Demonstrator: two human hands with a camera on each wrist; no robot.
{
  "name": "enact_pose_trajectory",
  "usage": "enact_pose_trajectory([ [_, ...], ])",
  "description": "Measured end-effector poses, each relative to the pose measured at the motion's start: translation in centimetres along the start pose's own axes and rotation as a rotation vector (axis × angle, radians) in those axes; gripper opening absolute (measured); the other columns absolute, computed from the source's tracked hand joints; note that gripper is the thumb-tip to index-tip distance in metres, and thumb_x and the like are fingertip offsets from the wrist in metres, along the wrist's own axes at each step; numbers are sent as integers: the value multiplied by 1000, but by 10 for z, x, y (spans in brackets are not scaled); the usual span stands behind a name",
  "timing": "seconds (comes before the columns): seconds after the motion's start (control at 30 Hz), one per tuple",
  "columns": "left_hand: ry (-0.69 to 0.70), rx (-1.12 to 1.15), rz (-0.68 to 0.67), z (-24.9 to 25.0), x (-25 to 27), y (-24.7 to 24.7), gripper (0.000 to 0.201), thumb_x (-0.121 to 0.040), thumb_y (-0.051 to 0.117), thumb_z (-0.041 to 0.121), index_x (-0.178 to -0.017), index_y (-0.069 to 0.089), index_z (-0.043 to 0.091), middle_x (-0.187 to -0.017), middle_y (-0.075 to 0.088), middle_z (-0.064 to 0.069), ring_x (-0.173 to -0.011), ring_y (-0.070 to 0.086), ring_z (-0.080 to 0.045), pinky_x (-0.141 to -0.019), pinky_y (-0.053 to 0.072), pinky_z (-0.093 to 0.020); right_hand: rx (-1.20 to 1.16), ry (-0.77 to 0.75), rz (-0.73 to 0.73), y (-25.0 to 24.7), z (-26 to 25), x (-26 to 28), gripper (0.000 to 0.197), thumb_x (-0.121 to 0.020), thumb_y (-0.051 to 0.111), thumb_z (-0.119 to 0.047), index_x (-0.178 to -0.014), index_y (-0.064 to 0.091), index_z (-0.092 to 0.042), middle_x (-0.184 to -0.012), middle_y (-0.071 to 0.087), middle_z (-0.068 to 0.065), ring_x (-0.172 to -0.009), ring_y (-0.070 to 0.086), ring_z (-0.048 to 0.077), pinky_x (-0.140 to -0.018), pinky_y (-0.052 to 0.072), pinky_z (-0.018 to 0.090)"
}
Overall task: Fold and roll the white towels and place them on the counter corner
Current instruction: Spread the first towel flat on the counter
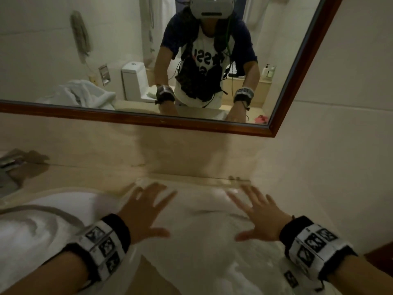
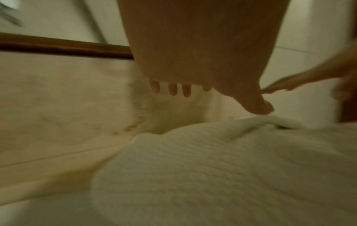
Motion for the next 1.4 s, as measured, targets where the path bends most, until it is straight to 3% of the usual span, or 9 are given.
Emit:
enact_pose_trajectory([
  [0.23, 394, 25, -265, 83, 42, 30, 96, -81, 33, 72, -121, -49, 45, -155, -25, 5, -140, -24, -10, -116, -10, -36, -4, -196, -276, 57, -59, 64, 122, -33, 36, -88, -135, -22, -56, -152, -33, -4, -139, -31, 28, -105, -10, 69],
  [0.37, 374, -93, -116, 91, 50, 40, 56, -98, 36, 21, -149, 13, 16, -159, 7, -6, -146, 14, -15, -116, 17, -34, 26, -140, -289, 81, -69, 89, 95, -79, 67, -47, -143, -4, -51, -156, -24, -3, -143, -21, 31, -105, 3, 71],
  [0.47, 328, -79, -129, 97, 55, 32, 29, -71, 61, 24, -96, 74, 19, -105, 73, -3, -93, 70, -8, -73, 54, -18, 34, -161, -99, 85, -75, 94, 57, -95, 48, -15, -146, 26, -27, -159, 5, 1, -145, 6, 30, -112, 22, 51],
  [0.63, 258, -13, -107, 68, 41, -12, 35, -99, 35, 19, -132, 48, 21, -136, 50, -5, -124, 46, -22, -104, 33, -28, -288, -52, -32, 30, -44, 110, 48, -99, 42, -24, -146, 30, -21, -154, 27, 1, -142, 26, 17, -115, 17, 27],
  [0.8, 65, -88, 292, 35, 1, -77, 54, -91, 40, -3, -142, 35, 12, -147, 40, -9, -127, 48, -27, -108, 32, -36, -173, 96, 342, -36, -20, 86, 66, -100, 39, -27, -148, -6, -32, -159, -4, 5, -147, 8, 23, -117, 16, 44],
  [0.97, 314, -4, 466, 76, 11, -51, 50, -62, 69, 13, -108, 49, 14, -91, 71, -8, -70, 68, -24, -64, 55, -26, -34, -106, 273, 13, -34, 75, 88, -76, 35, -73, -138, -24, -50, -150, -34, 3, -144, -19, 29, -113, 14, 62],
  [1.07, 588, -65, 285, 112, 37, -9, 28, -62, 69, 40, -89, 64, 33, -76, 68, 12, -61, 63, -7, -56, 49, -16, 89, -171, 6, 79, -31, 72, 99, -75, 52, -67, -122, -35, -62, -149, -37, 1, -138, -30, 31, -109, 9, 68],
  [1.2, 503, 89, 45, 114, 21, 14, 52, -85, 48, 51, -129, 54, 24, -132, 55, 1, -119, 53, -10, -99, 41, -20, -8, -150, -53, 96, -20, 57, 97, -86, 60, -41, -125, -27, -60, -153, -31, 0, -143, -22, 29, -110, 8, 64],
  [1.4, 487, 149, -177, 124, 7, 24, 114, -46, 10, 83, -142, 33, 25, -145, 34, 4, -128, 36, -15, -105, 26, -24, -13, -160, 32, 99, -14, 52, 89, -96, 46, -24, -114, -33, -63, -141, -41, -3, -140, -26, 23, -113, 6, 59],
])
Point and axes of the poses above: each hand's wrist, its own x-axis away from the middle knuckle, its own y-axis out of the palm, z = x × y, the point moved 4 cm from there along -x, towards the middle knuckle
